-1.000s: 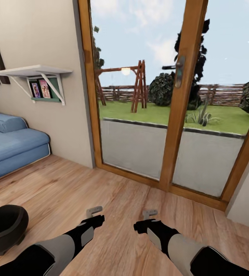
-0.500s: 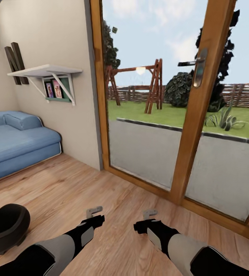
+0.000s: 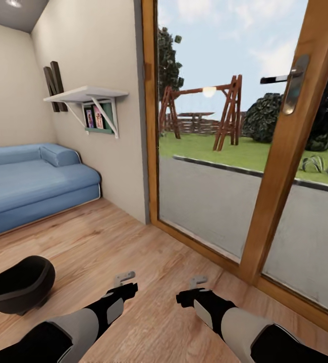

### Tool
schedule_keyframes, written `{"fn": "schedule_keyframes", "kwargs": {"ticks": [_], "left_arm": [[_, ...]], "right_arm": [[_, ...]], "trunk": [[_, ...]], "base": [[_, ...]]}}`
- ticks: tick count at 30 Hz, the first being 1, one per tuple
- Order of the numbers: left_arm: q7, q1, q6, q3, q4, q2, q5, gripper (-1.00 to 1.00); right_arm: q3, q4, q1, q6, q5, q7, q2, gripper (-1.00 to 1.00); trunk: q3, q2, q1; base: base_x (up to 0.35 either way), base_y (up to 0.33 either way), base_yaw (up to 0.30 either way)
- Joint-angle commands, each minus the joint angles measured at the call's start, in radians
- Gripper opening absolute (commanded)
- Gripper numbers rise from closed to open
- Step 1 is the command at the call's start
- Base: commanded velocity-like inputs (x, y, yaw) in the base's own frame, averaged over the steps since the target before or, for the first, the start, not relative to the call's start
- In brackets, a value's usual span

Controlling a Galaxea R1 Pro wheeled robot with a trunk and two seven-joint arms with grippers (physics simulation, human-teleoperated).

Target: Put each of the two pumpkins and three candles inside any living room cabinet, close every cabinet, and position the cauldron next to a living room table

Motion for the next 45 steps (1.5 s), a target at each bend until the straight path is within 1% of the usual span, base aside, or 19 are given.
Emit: {"fn": "schedule_keyframes", "kwargs": {"ticks": [1,18,35,45], "left_arm": [[0.003,-0.001,-0.003,-0.008,0.001,-0.001,0.006,1.0],[0.003,-0.001,-0.003,-0.008,0.001,0.0,0.006,1.0],[0.003,-0.001,-0.003,-0.008,0.001,-0.001,0.006,1.0],[0.003,-0.001,-0.003,-0.008,0.002,-0.001,0.006,1.0]], "right_arm": [[0.008,-0.001,0.0,0.005,-0.009,-0.006,0.0,1.0],[0.008,-0.001,0.0,0.005,-0.01,-0.007,0.0,1.0],[0.008,-0.001,0.0,0.005,-0.009,-0.007,0.0,1.0],[0.008,-0.001,0.0,0.005,-0.009,-0.007,0.0,1.0]], "trunk": [[-0.001,0.0,0.0],[-0.001,0.0,0.0],[-0.001,0.0,0.0],[-0.001,0.0,0.0]], "base": [[0.004,-0.082,0.291],[0.019,-0.067,0.291],[0.296,-0.117,0.292],[0.299,-0.186,0.292]]}}
